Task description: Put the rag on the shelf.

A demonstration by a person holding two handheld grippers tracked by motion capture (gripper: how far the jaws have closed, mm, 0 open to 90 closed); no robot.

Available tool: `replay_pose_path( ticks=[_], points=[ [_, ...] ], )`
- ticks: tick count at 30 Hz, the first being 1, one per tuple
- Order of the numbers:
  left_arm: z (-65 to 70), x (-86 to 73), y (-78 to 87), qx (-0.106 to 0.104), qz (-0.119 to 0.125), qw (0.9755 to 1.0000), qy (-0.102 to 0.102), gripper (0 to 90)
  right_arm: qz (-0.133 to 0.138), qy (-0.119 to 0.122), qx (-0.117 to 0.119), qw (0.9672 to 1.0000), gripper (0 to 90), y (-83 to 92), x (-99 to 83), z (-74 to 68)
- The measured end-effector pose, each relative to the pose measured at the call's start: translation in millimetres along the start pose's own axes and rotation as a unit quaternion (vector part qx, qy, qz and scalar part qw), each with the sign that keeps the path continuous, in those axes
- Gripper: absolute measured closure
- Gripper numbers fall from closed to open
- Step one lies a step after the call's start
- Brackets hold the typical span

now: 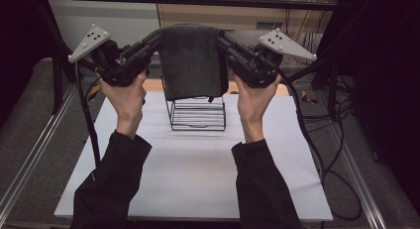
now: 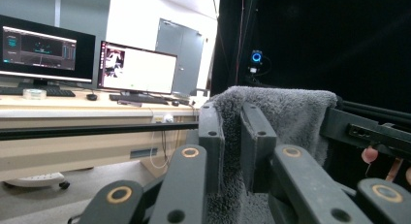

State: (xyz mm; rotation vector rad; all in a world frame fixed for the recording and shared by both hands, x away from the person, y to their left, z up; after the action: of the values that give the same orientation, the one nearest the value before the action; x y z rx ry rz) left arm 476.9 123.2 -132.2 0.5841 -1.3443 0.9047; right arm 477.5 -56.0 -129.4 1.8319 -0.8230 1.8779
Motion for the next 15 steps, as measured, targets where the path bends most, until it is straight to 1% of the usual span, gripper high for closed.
replay_pose_path(
  ticks=[2, 5, 6, 7, 9, 12, 13, 15],
  points=[
    [-1.1, 4.9, -2.6, 0.001, 0.005, 1.0000, -0.001, 80.6, 0.002, 0.005, -0.002, 1.0000, 81.3, -2.4, 4.7, 1.6],
    [-4.0, 10.9, -8.2, 0.005, 0.005, 1.0000, 0.000, 80.6, 0.002, 0.010, -0.003, 0.9999, 81.3, -5.2, 8.7, 2.8],
    [-5.1, 12.8, -10.5, 0.004, 0.005, 1.0000, 0.007, 80.6, 0.002, 0.015, -0.005, 0.9999, 81.2, -6.9, 10.6, 3.7],
    [-6.1, 14.9, -12.7, 0.003, 0.005, 0.9999, 0.011, 80.6, 0.004, 0.013, -0.007, 0.9999, 81.3, -10.3, 14.4, 6.3],
    [-8.4, 19.2, -16.0, 0.003, 0.006, 0.9999, 0.014, 80.6, 0.006, 0.011, -0.007, 0.9999, 81.2, -12.1, 16.4, 7.6],
    [-12.3, 25.0, -20.4, 0.008, 0.008, 0.9999, 0.012, 80.6, 0.007, 0.010, -0.005, 0.9999, 81.3, -18.7, 21.4, 11.1],
    [-13.4, 26.8, -22.0, 0.011, 0.010, 0.9998, 0.010, 80.6, 0.007, 0.010, -0.007, 0.9999, 81.3, -24.0, 23.9, 14.0],
    [-15.5, 30.0, -24.8, 0.016, 0.011, 0.9998, 0.005, 80.6, 0.006, 0.008, -0.007, 0.9999, 81.3, -26.6, 24.9, 15.4]
  ],
)
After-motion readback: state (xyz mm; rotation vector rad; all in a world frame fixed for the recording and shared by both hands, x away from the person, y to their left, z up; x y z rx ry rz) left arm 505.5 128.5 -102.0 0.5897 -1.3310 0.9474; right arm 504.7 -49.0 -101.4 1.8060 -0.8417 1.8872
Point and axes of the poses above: each handheld gripper's, and its own axes: y roughly backward along the jaws, x roughly out of its top, z roughly to its right, the point moved 9 cm from there along -y, roughly forward along the jaws, and after that the axes turned 7 degrees about x, right-handed, at the moved point
